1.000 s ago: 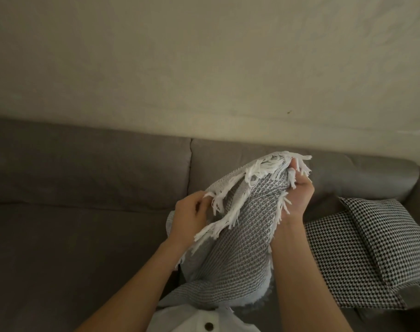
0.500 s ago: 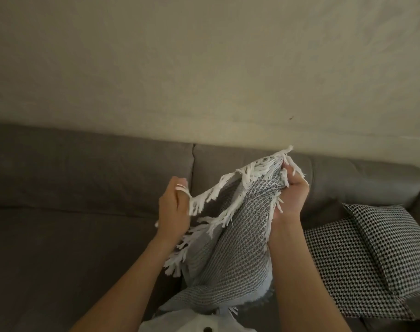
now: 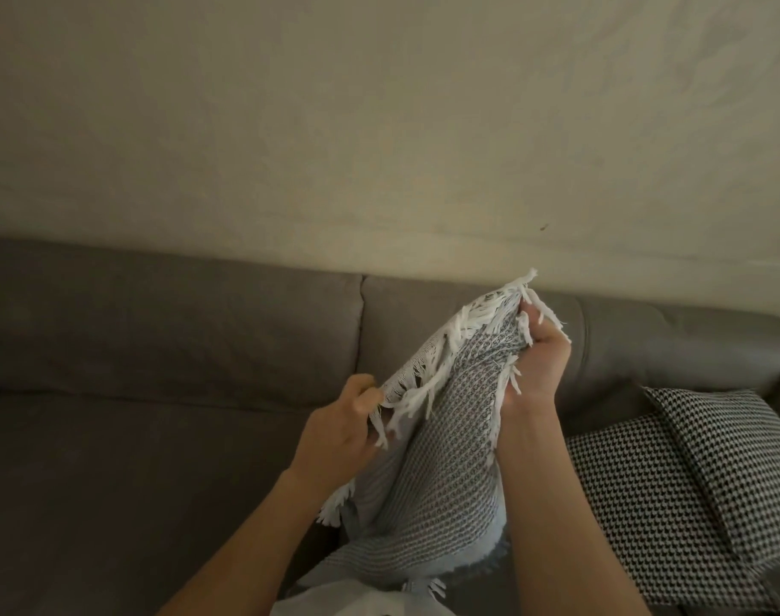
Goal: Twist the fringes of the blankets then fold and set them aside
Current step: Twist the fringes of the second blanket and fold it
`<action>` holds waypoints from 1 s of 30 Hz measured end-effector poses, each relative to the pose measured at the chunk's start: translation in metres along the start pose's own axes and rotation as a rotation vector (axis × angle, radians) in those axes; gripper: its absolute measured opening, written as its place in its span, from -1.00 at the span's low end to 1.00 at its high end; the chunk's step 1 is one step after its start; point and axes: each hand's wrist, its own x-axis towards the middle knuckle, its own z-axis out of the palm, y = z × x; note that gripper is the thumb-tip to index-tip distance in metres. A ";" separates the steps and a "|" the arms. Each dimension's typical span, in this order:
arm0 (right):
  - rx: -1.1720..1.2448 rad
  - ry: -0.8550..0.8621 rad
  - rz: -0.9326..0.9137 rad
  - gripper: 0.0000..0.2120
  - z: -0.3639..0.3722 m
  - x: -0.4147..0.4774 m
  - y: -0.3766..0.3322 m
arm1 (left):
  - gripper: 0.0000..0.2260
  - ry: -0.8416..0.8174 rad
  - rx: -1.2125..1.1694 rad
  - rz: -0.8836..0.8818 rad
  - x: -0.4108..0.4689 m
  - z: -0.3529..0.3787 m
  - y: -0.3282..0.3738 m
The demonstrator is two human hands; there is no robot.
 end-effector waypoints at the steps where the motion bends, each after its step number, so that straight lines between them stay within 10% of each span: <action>1: -0.002 -0.001 0.008 -0.63 0.000 0.001 0.000 | -0.56 0.002 0.027 0.011 -0.001 0.003 -0.002; 8: 0.008 -0.014 0.015 -0.66 -0.007 0.013 -0.003 | -0.93 -0.044 0.043 0.109 0.006 -0.001 0.004; 14: 0.006 -0.038 0.048 -0.57 -0.006 0.010 0.001 | -0.76 0.026 -0.334 -0.294 0.020 -0.002 0.012; 30: -0.037 0.011 0.074 -0.55 -0.004 0.012 -0.007 | -0.75 -0.198 -0.036 -0.166 0.013 0.008 0.007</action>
